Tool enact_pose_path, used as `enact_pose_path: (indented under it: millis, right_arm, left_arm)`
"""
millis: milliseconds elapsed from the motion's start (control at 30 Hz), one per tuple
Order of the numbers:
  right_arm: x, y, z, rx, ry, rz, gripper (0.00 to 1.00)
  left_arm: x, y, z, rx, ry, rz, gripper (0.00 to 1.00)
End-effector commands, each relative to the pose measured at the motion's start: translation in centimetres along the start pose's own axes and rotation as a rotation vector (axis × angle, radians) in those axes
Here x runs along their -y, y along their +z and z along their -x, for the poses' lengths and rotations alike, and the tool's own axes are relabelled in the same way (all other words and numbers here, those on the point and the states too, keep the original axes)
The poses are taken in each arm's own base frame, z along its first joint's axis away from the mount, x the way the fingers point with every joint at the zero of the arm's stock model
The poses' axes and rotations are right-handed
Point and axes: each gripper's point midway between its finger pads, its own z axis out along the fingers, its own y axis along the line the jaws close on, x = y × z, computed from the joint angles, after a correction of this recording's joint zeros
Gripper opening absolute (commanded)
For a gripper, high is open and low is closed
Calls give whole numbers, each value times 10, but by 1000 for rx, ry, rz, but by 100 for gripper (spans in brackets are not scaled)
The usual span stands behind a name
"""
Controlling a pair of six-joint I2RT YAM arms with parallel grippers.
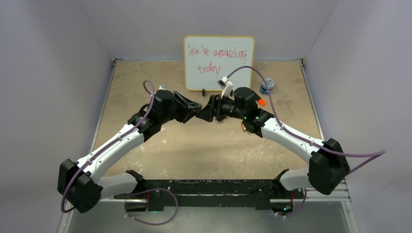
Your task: Unlock with the key
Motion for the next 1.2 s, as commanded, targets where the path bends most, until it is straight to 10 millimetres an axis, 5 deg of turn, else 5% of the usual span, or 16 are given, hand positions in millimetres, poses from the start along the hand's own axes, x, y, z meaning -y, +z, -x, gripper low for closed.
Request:
enact_pose_path:
  millis: [0, 267, 500, 567, 633, 733, 1067, 1167]
  right_arm:
    - [-14, 3, 28, 78, -65, 12, 65]
    - [-24, 9, 36, 101, -32, 67, 45]
    - [-33, 7, 25, 54, -2, 125, 0]
    - [-36, 2, 25, 60, 12, 141, 0]
    - [-38, -5, 27, 72, 7, 160, 0]
    - [-45, -18, 36, 87, 13, 254, 0]
    - [-92, -72, 55, 96, 149, 659, 0]
    - [-109, -90, 63, 137, 195, 755, 0]
  left_arm:
    - [34, -9, -3, -36, -39, -86, 17]
    - [39, -14, -4, -44, -54, -104, 19]
    - [42, -16, -3, -40, -34, -123, 32]
    - [44, -18, -2, -31, -10, -139, 43]
    - [49, -23, 0, -18, 10, -174, 65]
    - [57, -31, 3, 12, 65, -245, 80]
    - [61, -49, 6, 106, 460, -420, 84]
    - [65, -58, 6, 124, 487, -483, 69]
